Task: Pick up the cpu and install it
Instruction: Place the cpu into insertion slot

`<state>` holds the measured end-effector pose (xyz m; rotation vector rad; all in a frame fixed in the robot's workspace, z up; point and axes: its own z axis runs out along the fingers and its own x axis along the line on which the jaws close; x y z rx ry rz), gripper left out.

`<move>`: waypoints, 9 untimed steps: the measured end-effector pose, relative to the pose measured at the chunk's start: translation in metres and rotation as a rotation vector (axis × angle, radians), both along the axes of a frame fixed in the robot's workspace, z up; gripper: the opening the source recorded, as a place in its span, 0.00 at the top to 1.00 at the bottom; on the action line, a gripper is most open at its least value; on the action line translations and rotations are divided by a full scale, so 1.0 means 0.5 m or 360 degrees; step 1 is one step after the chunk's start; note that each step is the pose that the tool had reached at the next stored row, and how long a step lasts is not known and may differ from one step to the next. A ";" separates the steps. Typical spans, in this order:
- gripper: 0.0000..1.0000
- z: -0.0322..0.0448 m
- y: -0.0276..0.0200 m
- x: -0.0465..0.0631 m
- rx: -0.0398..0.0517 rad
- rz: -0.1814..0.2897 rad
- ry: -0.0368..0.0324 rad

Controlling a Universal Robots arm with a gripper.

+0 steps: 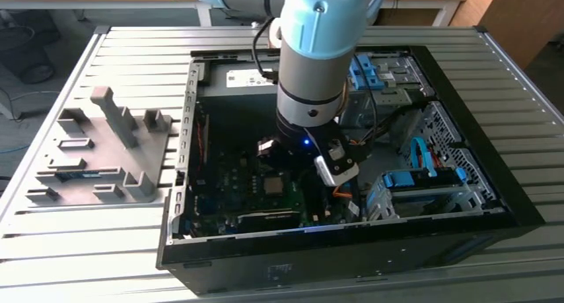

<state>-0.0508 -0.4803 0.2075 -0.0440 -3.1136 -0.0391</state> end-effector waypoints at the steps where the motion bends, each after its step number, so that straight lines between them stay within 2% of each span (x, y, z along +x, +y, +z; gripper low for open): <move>1: 0.90 0.001 0.0049 0.000 0.0000 0.0000 0.0000; 3: 0.90 0.004 0.0127 0.000 0.0000 0.0000 0.0000; 5: 0.90 0.015 0.0161 0.000 0.0000 0.0000 0.0000; 9: 0.90 0.036 0.0169 -0.001 0.0000 0.0000 -0.0003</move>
